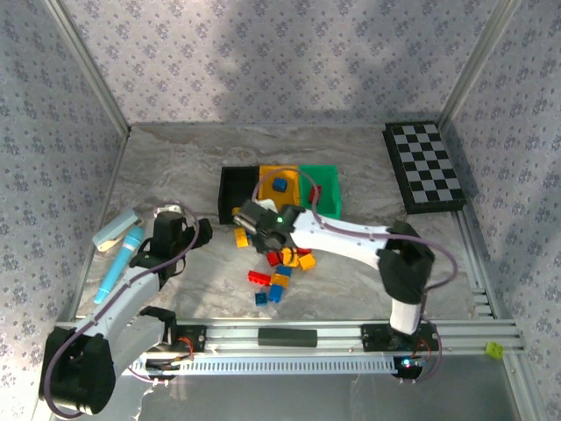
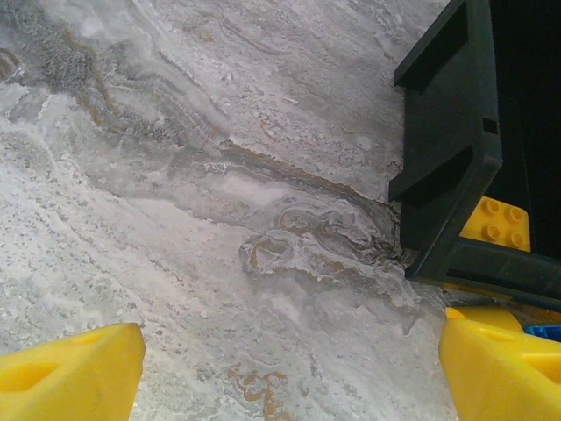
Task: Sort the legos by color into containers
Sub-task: Pick up the lego from the bottom-center of the table, then place the lego in the container, then pick up the lego from the center of the table.
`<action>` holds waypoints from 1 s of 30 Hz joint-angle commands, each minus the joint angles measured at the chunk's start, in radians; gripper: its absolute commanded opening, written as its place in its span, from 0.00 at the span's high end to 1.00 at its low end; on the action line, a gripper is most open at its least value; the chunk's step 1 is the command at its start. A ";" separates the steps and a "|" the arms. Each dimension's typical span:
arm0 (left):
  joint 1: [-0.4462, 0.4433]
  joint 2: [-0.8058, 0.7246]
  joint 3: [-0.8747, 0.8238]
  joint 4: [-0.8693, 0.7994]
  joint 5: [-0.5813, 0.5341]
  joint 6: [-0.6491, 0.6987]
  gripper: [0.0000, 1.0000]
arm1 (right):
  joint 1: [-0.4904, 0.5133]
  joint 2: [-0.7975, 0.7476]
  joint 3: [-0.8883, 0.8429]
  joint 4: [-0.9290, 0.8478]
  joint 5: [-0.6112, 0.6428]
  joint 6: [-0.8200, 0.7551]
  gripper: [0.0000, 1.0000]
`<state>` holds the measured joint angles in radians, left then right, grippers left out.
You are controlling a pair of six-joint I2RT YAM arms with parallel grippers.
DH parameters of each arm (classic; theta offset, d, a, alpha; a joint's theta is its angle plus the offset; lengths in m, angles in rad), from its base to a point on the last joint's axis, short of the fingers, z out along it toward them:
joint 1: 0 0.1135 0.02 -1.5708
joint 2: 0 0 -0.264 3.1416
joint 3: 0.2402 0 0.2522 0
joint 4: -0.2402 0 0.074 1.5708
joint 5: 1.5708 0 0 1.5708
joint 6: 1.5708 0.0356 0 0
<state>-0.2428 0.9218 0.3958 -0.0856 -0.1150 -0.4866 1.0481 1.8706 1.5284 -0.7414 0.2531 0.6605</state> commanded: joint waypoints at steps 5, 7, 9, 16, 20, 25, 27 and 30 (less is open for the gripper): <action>0.022 -0.003 -0.024 0.019 0.068 -0.029 0.13 | -0.108 0.278 0.429 -0.082 -0.065 -0.162 0.65; 0.025 0.002 -0.030 0.030 0.072 -0.031 0.13 | -0.130 0.350 0.533 -0.109 -0.081 -0.173 0.62; 0.027 0.013 -0.031 0.035 0.080 -0.028 0.13 | -0.155 0.412 0.622 -0.131 -0.094 -0.180 0.50; 0.028 0.033 -0.027 0.050 0.124 -0.007 0.12 | -0.182 0.431 0.692 -0.126 -0.127 -0.202 0.36; 0.028 0.033 -0.032 0.056 0.123 -0.004 0.12 | -0.168 0.344 0.609 -0.084 -0.132 -0.211 0.36; 0.028 0.038 -0.040 0.085 0.156 0.007 0.12 | -0.152 0.163 0.394 0.009 -0.078 -0.207 0.36; 0.027 0.039 -0.040 0.096 0.188 0.019 0.12 | -0.156 0.084 0.296 0.043 -0.062 -0.200 0.36; 0.008 0.041 -0.039 0.109 0.210 0.036 0.12 | -0.169 -0.053 0.137 0.095 -0.026 -0.199 0.35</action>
<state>-0.2241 0.9588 0.3622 -0.0200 0.0452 -0.4824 0.8982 1.9388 1.7535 -0.7078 0.1654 0.4698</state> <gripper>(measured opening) 0.877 0.645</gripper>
